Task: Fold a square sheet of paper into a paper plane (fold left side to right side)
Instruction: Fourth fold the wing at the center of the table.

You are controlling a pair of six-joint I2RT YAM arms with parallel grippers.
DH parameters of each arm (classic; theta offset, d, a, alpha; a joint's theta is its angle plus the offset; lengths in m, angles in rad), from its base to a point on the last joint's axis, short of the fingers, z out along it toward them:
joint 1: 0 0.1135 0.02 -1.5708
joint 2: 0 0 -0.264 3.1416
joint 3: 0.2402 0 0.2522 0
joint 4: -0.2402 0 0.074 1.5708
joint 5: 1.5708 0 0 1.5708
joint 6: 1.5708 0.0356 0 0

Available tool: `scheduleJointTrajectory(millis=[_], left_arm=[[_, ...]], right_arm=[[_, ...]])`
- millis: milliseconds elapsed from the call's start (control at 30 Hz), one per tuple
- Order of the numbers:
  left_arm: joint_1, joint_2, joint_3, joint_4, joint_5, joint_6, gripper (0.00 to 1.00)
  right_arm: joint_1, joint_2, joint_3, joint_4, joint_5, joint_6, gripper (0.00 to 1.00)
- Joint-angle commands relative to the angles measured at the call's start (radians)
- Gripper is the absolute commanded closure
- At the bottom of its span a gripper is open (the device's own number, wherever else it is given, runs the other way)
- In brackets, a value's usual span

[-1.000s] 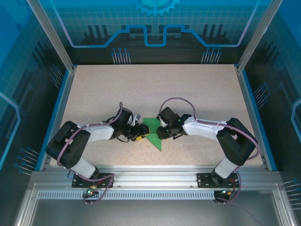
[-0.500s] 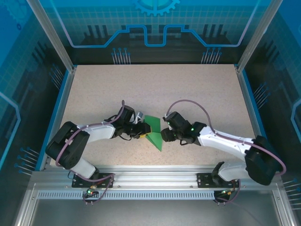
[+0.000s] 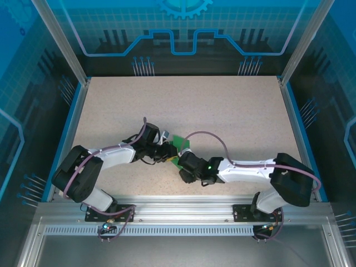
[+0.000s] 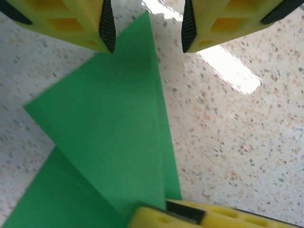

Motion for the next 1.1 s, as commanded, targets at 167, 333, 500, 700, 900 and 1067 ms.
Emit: scheduleJointTrajectory(millis=[167, 333, 500, 700, 900, 1067], left_arm=[[-0.005, -0.019, 0.049, -0.054, -0.017, -0.018, 0.80], [-0.005, -0.015, 0.056, -0.058, -0.015, -0.022, 0.80], [-0.006, -0.015, 0.060, -0.063, -0.016, -0.019, 0.80], [-0.005, -0.012, 0.065, -0.066, -0.018, -0.019, 0.80], [-0.005, -0.014, 0.070, -0.082, -0.022, -0.012, 0.80], [-0.005, -0.021, 0.075, -0.098, -0.030, -0.006, 0.80]], right_arm=[[0.015, 0.104, 0.111, -0.036, 0.051, -0.003, 0.60], [0.001, 0.139, 0.141, -0.065, 0.054, 0.013, 0.63], [-0.020, 0.142, 0.136, -0.079, 0.051, 0.027, 0.64], [-0.031, 0.139, 0.116, -0.081, 0.047, 0.029, 0.65], [-0.039, 0.147, 0.115, -0.078, 0.035, 0.025, 0.69], [-0.048, 0.159, 0.111, -0.090, 0.023, 0.029, 0.69]])
